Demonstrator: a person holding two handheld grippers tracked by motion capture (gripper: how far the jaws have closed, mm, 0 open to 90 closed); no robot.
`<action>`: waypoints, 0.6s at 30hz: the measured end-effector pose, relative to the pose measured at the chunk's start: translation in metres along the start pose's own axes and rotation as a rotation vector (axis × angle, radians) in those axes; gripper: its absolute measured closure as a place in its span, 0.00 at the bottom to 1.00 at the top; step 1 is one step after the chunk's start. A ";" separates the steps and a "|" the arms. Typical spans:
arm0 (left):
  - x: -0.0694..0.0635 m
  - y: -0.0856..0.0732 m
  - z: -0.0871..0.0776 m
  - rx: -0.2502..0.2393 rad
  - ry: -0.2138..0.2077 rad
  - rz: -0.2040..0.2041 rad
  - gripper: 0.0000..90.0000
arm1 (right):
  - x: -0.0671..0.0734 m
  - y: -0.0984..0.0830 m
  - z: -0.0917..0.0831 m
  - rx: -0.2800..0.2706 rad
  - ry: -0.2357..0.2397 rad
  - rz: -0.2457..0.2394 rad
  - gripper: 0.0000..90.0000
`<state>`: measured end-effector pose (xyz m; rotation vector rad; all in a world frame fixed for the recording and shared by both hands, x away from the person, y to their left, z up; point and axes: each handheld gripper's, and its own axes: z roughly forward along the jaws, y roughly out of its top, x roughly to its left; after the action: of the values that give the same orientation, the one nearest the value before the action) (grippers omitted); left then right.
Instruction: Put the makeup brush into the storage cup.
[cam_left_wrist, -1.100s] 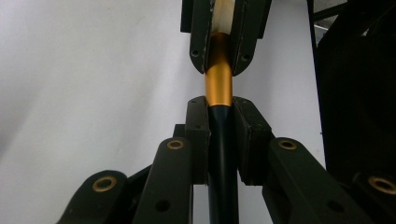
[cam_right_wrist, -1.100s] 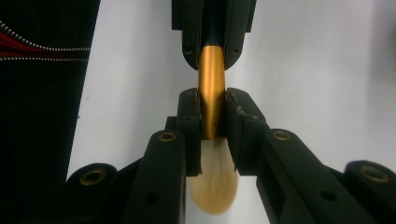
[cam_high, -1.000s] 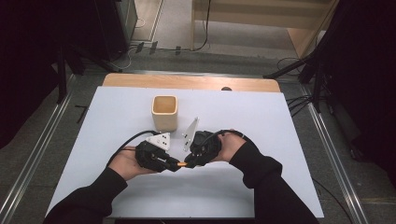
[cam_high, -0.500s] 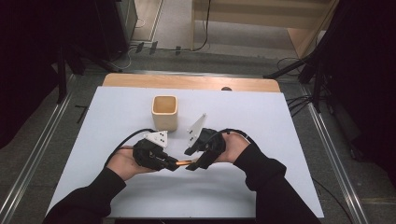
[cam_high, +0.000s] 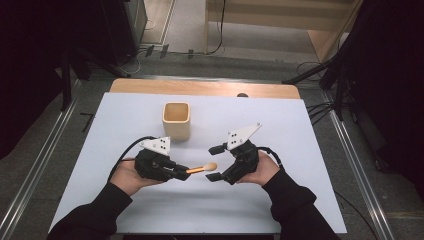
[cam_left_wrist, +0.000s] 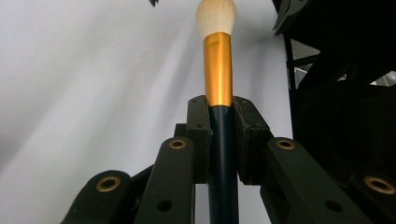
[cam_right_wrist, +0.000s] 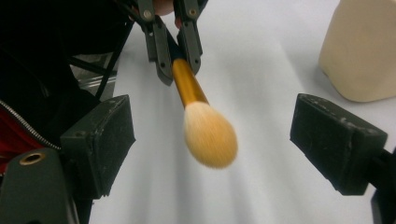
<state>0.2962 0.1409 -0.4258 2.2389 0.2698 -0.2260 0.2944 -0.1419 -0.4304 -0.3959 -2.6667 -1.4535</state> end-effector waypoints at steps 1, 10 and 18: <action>-0.001 -0.001 0.000 -0.011 -0.002 -0.005 0.88 | 0.002 -0.002 -0.001 -0.018 0.006 -0.003 0.17; -0.009 -0.008 0.001 -0.104 -0.019 0.006 0.88 | 0.011 -0.011 -0.004 -0.103 0.019 0.002 0.25; -0.005 -0.009 0.006 -0.148 -0.040 0.025 0.88 | 0.012 -0.013 0.001 -0.093 0.027 0.000 0.45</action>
<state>0.2884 0.1416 -0.4349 2.0880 0.2296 -0.2295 0.2796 -0.1452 -0.4396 -0.3802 -2.5852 -1.5763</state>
